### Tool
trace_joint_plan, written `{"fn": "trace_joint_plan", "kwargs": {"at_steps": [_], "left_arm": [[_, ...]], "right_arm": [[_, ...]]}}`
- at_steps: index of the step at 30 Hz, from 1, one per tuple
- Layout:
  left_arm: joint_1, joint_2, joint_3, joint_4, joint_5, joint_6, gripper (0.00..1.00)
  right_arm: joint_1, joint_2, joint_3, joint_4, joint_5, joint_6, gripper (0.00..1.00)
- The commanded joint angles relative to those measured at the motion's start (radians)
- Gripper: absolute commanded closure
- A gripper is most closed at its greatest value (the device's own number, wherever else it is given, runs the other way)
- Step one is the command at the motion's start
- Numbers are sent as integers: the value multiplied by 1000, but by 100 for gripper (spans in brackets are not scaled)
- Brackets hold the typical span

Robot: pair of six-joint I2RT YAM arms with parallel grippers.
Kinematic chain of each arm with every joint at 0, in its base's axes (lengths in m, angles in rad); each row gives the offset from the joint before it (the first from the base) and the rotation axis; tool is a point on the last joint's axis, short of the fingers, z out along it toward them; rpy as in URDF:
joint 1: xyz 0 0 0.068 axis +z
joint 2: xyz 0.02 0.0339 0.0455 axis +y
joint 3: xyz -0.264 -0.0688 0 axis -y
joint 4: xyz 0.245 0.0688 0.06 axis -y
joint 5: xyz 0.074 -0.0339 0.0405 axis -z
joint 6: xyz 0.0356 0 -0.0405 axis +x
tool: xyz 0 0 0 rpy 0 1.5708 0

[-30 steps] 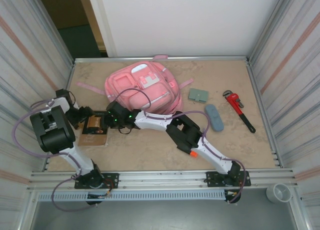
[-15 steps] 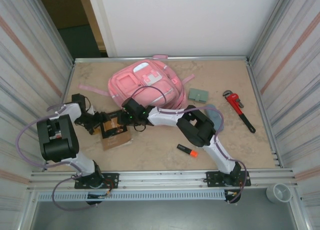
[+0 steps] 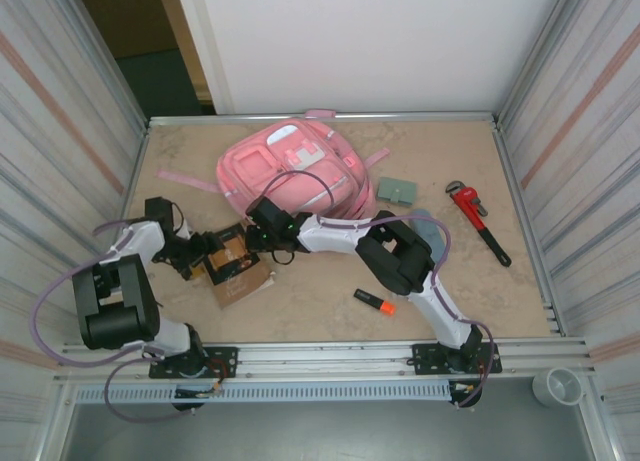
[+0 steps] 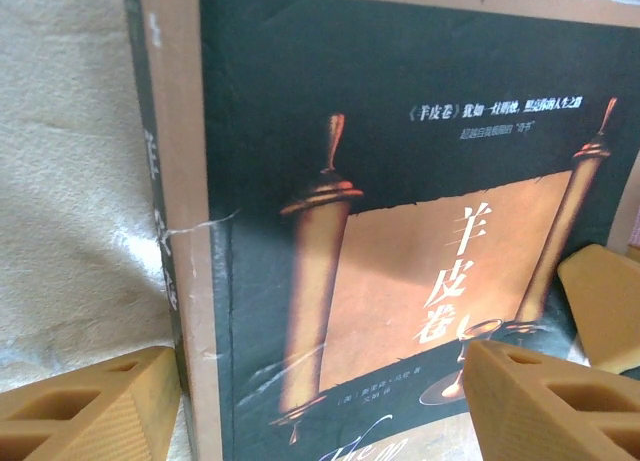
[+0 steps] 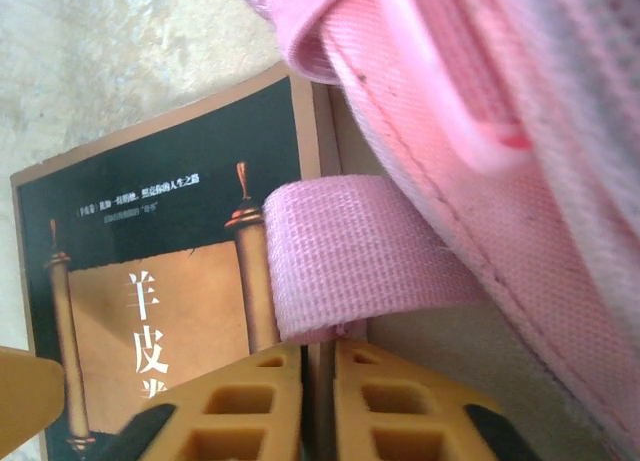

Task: Pack the student bag

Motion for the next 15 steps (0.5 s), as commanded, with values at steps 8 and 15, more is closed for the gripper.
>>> {"fn": "trace_joint_plan", "kwargs": {"at_steps": [8, 15], "left_arm": [[39, -92, -21, 38, 42, -56, 22], [84, -240, -81, 120, 27, -139, 22]], "right_arm": [[-16, -67, -58, 58, -236, -133, 100], [-90, -185, -202, 262, -388, 51, 100]]}}
